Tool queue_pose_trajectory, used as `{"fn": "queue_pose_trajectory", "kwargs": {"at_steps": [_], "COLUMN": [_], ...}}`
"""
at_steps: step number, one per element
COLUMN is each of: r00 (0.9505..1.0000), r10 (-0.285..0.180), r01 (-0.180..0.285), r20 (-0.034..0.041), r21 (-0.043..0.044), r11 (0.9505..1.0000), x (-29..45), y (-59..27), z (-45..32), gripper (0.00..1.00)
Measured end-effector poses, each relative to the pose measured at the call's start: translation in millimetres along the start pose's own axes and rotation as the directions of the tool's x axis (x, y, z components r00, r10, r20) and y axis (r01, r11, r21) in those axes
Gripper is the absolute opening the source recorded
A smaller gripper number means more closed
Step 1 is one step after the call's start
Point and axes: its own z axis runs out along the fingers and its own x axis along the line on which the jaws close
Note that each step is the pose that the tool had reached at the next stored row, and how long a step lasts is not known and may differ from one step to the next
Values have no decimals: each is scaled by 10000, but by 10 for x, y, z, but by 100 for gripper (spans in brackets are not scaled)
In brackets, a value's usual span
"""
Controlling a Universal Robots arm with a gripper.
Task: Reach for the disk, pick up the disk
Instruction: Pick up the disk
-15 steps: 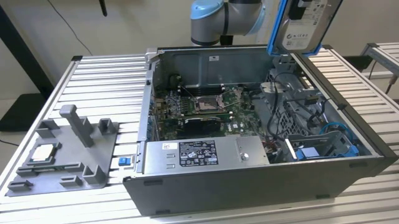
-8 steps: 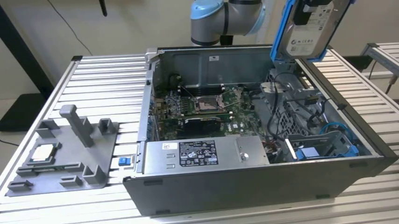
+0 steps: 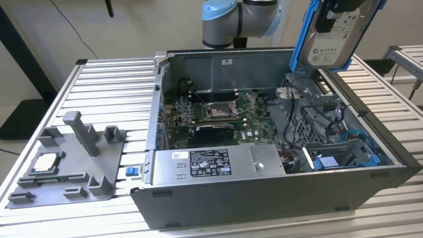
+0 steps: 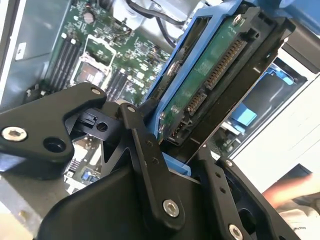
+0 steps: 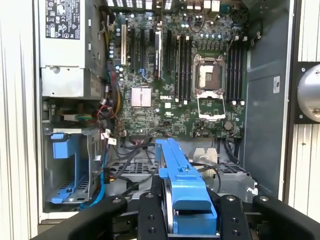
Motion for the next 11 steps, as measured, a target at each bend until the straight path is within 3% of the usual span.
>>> {"fn": "queue_pose_trajectory", "kwargs": {"at_steps": [2, 6, 11], "r00": [10000, 9998, 9998], "r10": [1, 1, 1], "r01": [-1, -1, -1], "r20": [-33, -176, -187], "r21": [1, 2, 2], "r11": [10000, 10000, 10000], "x": [54, 155, 319], "y": [0, -2, -4], "z": [-3, -10, -15], "gripper": [0, 0, 0]}}
